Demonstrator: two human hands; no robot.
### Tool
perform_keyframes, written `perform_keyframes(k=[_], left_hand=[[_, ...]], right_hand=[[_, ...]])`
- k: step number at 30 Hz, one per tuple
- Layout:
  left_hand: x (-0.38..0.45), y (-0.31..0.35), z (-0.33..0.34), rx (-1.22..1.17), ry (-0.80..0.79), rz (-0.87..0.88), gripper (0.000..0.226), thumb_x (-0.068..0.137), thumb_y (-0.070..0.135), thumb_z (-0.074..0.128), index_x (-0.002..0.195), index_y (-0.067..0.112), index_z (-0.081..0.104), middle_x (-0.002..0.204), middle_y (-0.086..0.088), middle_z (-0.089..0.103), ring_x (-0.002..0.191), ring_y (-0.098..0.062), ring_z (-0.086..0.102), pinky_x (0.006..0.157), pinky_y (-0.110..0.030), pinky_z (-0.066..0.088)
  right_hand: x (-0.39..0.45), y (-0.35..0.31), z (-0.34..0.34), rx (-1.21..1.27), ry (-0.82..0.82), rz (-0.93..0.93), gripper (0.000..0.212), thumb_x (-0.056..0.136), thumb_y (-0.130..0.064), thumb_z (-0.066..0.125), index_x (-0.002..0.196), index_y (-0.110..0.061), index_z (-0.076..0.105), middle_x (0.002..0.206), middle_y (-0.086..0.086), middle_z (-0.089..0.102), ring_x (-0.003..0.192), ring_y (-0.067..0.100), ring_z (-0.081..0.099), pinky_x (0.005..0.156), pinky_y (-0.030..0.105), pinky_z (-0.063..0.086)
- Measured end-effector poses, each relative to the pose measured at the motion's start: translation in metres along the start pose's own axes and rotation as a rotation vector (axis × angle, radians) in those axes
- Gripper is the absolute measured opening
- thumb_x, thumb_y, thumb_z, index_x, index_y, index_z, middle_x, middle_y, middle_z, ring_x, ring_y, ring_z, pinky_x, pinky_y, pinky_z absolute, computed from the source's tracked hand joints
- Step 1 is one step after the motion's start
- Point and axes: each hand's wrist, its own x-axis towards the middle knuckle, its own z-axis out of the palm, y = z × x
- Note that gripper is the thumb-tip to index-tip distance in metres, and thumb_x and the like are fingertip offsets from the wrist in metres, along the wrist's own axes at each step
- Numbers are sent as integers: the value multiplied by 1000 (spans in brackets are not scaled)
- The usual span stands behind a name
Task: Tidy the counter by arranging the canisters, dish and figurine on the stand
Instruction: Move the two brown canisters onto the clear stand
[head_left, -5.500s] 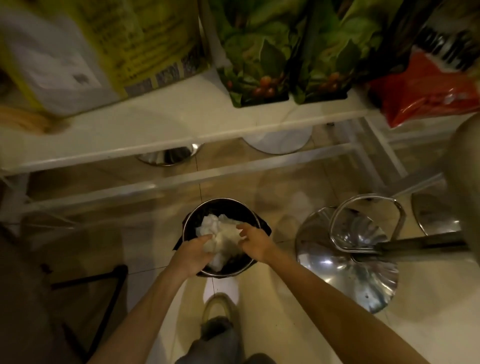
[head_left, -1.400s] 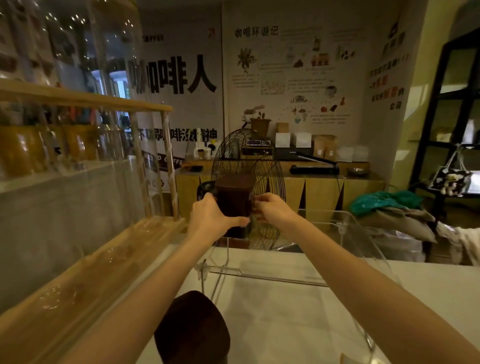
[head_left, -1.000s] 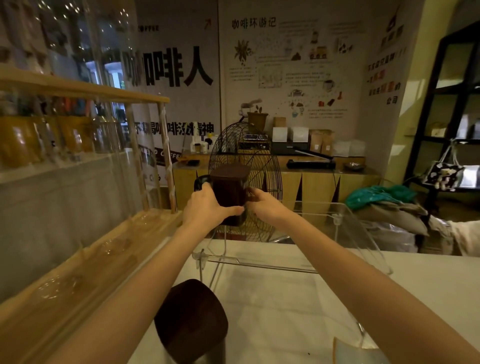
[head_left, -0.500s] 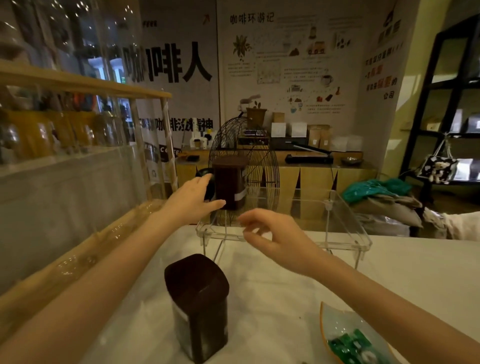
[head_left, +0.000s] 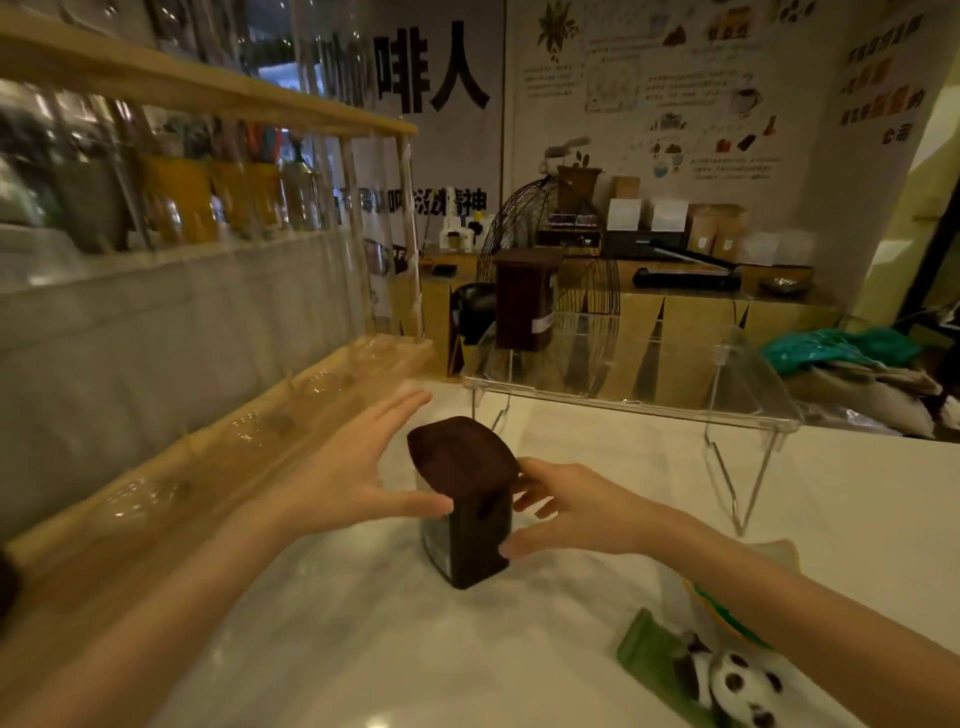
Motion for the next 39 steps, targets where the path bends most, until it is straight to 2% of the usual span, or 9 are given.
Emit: perform_keyframes(k=[6,12,21,24,27,30,32,36,39], left_hand=[[-26,-4,50,-483,107,-206,143,22,74,73,143,25,14,149,4,31,131,-14,39,110,-35,34],[-23,4,73,-486,227,-180,92,60,27,81,133,38,26,124,18,46,118,-5,44,103,-26,37],[-17,16,61,-508,269,-183,79,58,15,83,128,22,47,107,7,64,104,-9,59,81,-13,46],[-17,28,45,-516,286,-146,75,60,13,81,127,23,49,97,20,62,93,7,55,68,0,45],[-17,40,26,-558,306,-120,69,61,13,79,123,24,52,87,31,57,81,13,54,59,2,43],[-11,53,3,-592,317,-68,54,55,20,78,103,38,58,73,35,67,79,19,60,62,2,45],[-1,63,-11,-613,319,-18,50,49,27,77,93,43,60,84,35,69,89,12,63,73,-9,51],[25,84,-27,-688,344,72,46,47,24,73,88,41,60,71,33,70,81,11,65,64,-6,52],[50,93,-30,-758,344,123,45,50,23,73,93,34,64,78,22,74,88,0,69,67,-13,55]], right_hand=[[1,-2,11,99,57,-17,73,72,-23,74,134,-27,37,122,0,58,105,17,59,92,33,52],[1,-2,16,187,128,-17,64,75,-13,72,131,-21,43,118,5,63,98,19,64,89,32,53],[-6,-10,4,176,141,-35,57,70,-13,76,122,-17,53,97,1,67,90,16,67,87,29,54],[-14,-21,-10,147,177,-70,59,68,-17,78,122,-18,55,95,0,68,90,14,67,84,26,54],[-24,-36,-26,111,232,-129,59,68,-23,78,123,-19,55,105,2,70,95,11,66,87,26,53],[-36,-51,-43,85,319,-183,59,69,-28,76,124,-21,54,113,-2,68,100,8,64,89,23,52],[-41,-60,-57,51,395,-215,56,69,-31,75,121,-21,56,110,-7,67,98,4,63,85,18,52],[-45,-67,-84,71,505,-239,51,70,-25,75,118,-20,58,96,-16,64,91,-4,63,78,12,52],[-43,-64,-103,68,582,-230,48,72,-24,73,117,-20,59,98,-13,66,90,-3,64,78,14,53]])
